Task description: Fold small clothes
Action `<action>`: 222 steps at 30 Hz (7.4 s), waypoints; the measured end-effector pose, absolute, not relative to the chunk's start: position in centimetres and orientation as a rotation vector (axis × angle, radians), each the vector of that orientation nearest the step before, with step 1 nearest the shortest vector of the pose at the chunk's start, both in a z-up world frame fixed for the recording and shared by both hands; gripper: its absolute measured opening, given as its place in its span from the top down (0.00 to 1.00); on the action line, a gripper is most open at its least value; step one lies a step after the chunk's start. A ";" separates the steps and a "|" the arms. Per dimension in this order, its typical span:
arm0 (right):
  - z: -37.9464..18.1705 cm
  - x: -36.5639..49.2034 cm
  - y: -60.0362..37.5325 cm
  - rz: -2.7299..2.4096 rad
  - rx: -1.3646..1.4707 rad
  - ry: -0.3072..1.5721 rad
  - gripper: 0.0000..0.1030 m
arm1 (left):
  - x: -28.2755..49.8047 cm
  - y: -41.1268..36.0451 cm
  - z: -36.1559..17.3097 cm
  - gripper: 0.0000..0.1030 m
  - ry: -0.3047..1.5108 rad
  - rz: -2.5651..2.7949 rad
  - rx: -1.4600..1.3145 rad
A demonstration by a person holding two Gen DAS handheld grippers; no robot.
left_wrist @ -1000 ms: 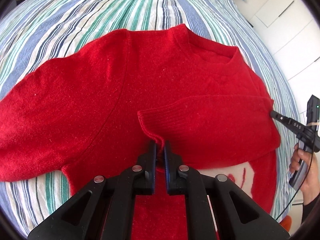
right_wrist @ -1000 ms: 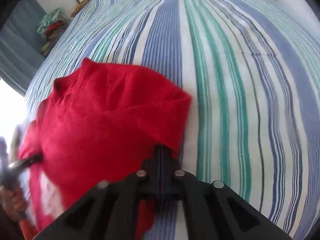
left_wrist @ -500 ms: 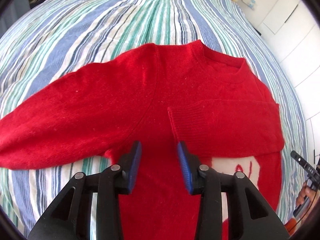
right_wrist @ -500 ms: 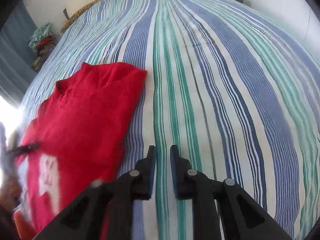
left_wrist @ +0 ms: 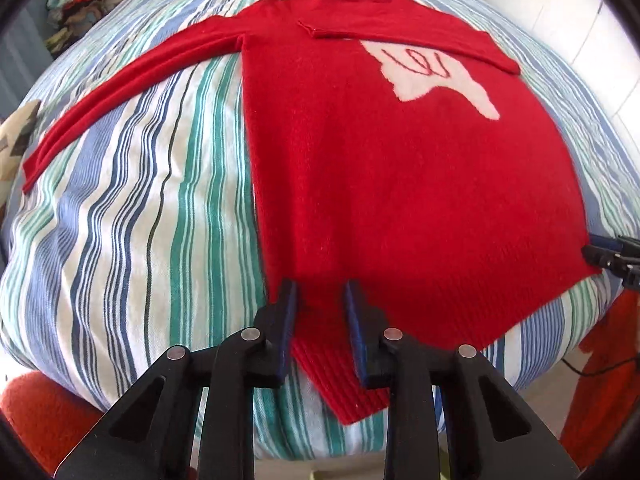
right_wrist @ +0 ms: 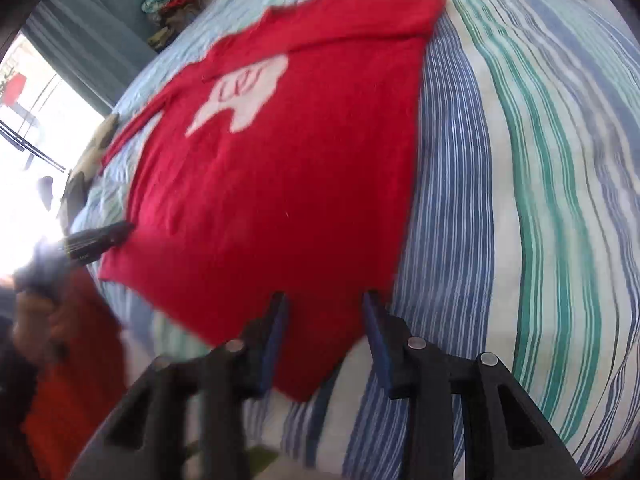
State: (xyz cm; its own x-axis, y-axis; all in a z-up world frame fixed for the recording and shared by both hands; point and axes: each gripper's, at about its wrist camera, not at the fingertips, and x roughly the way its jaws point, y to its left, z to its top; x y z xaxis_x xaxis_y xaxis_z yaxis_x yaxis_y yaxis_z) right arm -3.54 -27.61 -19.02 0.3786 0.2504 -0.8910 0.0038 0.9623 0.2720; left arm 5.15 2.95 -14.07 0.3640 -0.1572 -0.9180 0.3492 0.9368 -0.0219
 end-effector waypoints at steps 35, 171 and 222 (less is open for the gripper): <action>-15.7 -7.2 -28.1 0.004 0.200 0.914 0.48 | 21.6 34.2 -16.2 0.63 0.953 0.227 -0.957; -12.9 21.7 -29.3 0.221 0.302 0.860 0.81 | 25.2 0.9 -12.9 0.53 0.955 -0.342 0.206; -18.1 -6.1 -28.8 0.099 0.115 1.058 0.62 | 2.9 7.1 -12.4 0.48 1.083 -0.195 0.186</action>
State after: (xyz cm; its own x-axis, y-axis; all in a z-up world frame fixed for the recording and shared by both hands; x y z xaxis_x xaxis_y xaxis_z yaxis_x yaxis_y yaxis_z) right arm -6.06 -28.80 -18.06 0.4868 0.1360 -0.8629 -0.0257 0.9896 0.1415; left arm 2.86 7.10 -12.38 0.4550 -0.0660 -0.8880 0.2474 0.9673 0.0549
